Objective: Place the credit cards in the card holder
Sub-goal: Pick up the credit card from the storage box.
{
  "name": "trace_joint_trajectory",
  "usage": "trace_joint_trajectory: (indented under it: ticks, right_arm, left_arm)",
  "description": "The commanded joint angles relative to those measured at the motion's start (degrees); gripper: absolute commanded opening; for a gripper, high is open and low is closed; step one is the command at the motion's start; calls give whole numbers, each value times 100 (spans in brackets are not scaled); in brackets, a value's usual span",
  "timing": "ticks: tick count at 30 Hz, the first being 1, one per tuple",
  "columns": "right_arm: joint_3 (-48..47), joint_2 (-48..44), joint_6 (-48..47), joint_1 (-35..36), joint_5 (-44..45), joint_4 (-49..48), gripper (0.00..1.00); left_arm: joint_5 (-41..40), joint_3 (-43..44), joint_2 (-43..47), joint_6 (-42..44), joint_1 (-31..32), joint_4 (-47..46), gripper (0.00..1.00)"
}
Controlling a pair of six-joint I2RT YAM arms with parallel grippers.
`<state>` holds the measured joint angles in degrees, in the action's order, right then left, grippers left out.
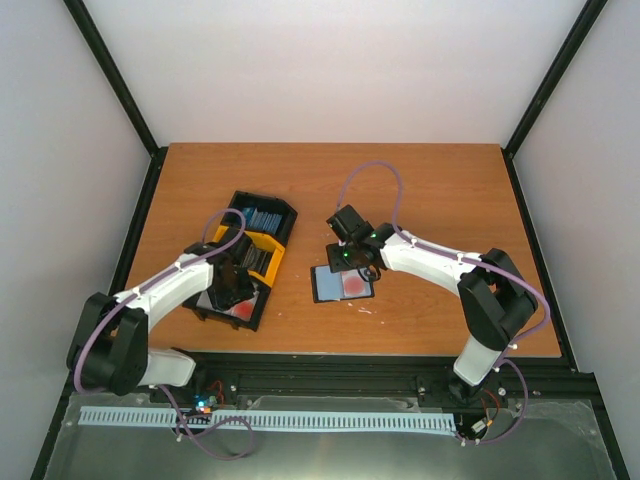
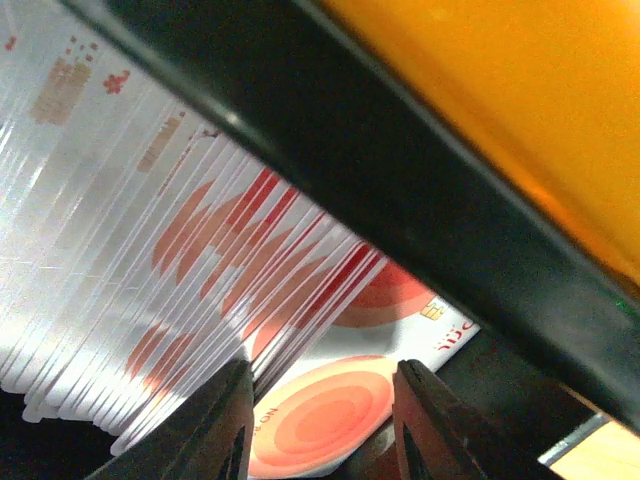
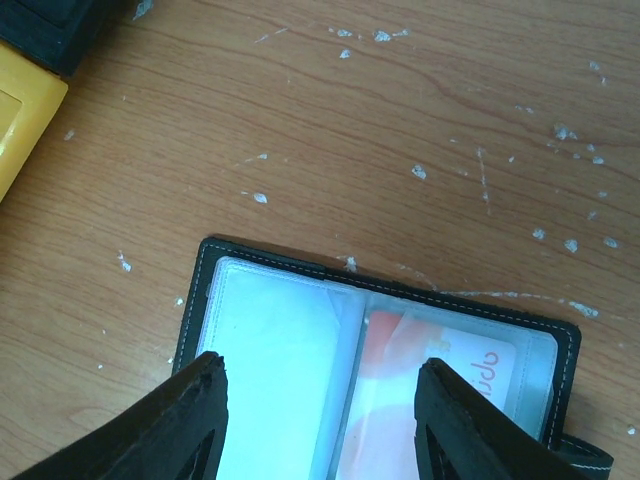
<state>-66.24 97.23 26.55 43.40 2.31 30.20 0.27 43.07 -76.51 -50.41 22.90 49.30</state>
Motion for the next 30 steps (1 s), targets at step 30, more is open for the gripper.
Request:
trace_joint_trajectory:
  ticks: [30]
  right_arm:
    - [104,87,-84,-111,-11,-95,52]
  left_arm:
    - [1594,399,369,556,-13,105,17]
